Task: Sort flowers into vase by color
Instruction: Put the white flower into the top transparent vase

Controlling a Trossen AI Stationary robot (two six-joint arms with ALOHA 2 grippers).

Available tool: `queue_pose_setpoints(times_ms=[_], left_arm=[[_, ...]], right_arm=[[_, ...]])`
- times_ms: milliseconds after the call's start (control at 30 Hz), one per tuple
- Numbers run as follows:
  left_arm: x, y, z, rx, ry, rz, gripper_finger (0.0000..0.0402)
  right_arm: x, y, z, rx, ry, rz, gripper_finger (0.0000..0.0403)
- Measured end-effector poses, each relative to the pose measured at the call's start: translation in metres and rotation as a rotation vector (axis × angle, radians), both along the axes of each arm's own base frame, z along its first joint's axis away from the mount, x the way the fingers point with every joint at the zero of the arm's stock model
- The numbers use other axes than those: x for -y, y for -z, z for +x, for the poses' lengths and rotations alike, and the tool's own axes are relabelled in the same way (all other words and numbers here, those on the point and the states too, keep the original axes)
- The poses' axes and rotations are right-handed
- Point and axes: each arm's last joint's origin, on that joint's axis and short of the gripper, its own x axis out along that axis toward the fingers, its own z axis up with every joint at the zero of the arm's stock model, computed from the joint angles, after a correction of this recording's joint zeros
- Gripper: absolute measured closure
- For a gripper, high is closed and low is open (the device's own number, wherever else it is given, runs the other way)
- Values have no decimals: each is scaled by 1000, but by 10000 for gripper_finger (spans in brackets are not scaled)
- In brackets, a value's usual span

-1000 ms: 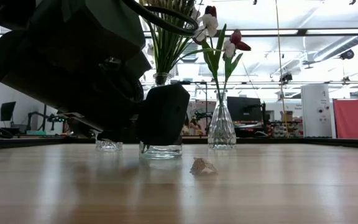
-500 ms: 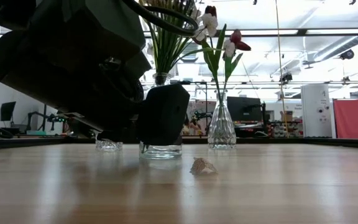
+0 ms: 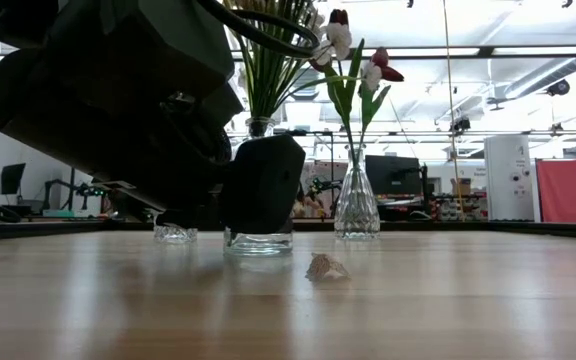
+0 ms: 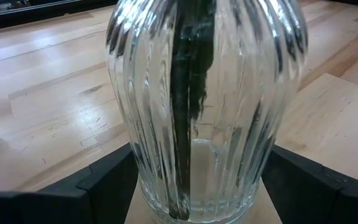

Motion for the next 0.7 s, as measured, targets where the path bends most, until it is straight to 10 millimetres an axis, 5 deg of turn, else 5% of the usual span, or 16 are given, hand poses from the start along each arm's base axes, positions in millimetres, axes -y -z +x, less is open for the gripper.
queue_pose_setpoints(times_ms=[700], left_arm=[[0,0,0,2,0,-1,104]], right_arm=[[1,6,-1,-40,3,2,390]])
